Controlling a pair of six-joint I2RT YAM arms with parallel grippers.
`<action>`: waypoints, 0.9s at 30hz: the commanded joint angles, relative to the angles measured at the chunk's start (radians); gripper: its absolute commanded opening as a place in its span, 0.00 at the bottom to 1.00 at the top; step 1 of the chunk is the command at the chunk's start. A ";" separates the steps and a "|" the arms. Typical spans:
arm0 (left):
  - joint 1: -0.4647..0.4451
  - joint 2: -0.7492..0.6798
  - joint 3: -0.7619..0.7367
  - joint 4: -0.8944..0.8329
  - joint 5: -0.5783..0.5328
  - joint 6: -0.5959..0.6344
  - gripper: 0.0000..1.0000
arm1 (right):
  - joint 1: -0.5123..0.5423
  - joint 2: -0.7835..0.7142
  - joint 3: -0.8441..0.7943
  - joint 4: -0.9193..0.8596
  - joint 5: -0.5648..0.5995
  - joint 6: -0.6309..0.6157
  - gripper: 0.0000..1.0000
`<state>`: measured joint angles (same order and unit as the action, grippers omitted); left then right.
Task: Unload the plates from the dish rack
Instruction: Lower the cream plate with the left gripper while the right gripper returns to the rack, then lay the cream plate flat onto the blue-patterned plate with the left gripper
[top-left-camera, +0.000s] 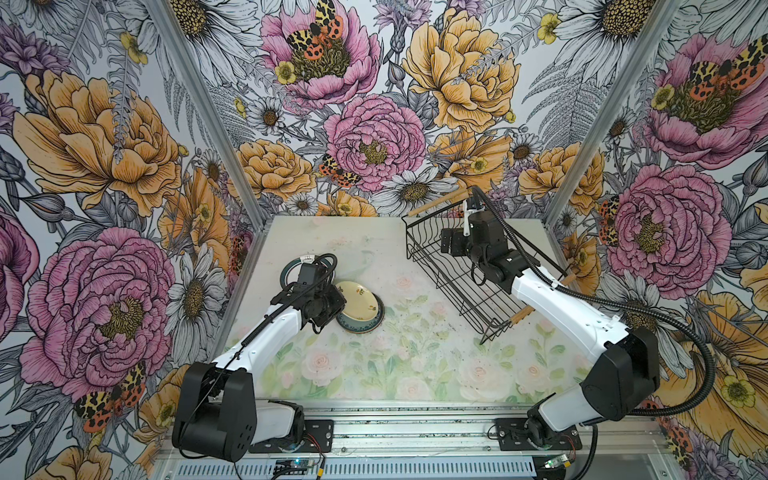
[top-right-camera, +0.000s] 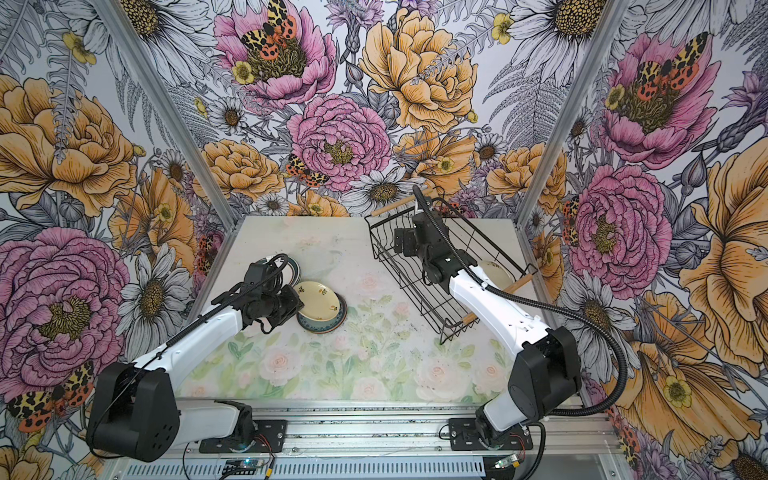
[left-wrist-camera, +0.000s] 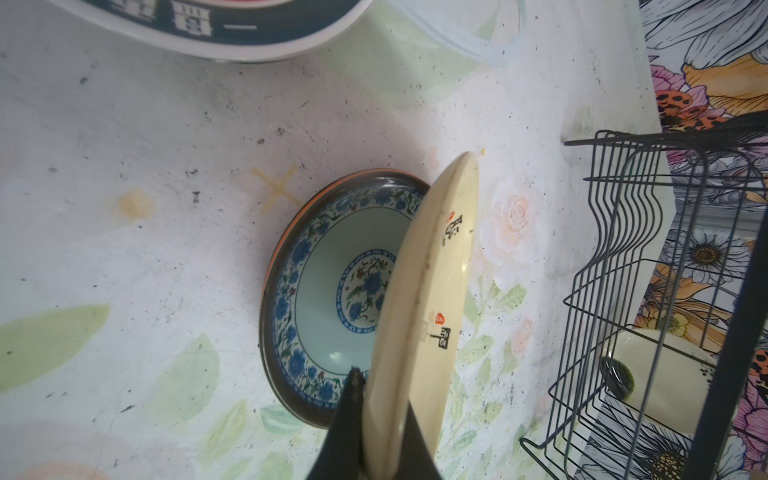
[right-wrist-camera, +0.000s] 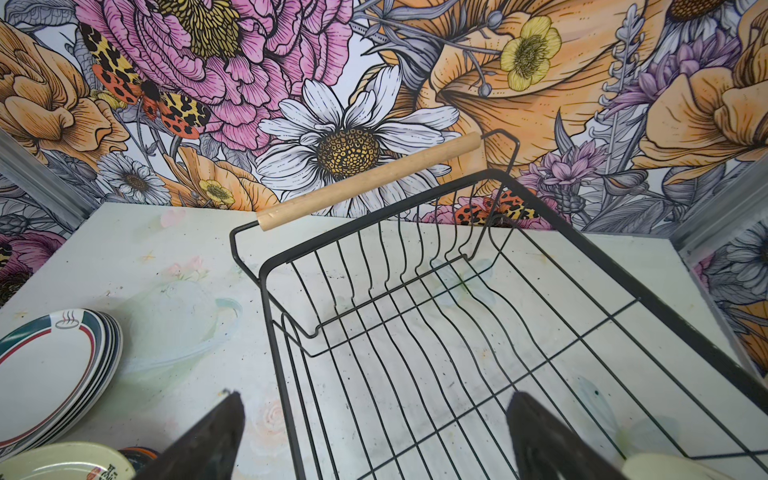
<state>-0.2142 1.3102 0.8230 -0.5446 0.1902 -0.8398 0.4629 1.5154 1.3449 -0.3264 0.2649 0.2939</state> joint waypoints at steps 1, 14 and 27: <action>-0.009 0.011 -0.013 0.062 -0.017 -0.016 0.05 | -0.009 -0.003 -0.006 -0.004 -0.009 0.003 1.00; -0.022 0.072 0.000 0.069 -0.021 -0.002 0.14 | -0.021 -0.018 -0.011 -0.011 -0.013 0.011 1.00; -0.024 0.087 0.003 0.045 -0.033 -0.003 0.32 | -0.034 -0.029 -0.019 -0.019 -0.006 0.008 0.99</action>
<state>-0.2272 1.3861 0.8200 -0.5156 0.1860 -0.8410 0.4404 1.5143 1.3422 -0.3374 0.2573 0.2974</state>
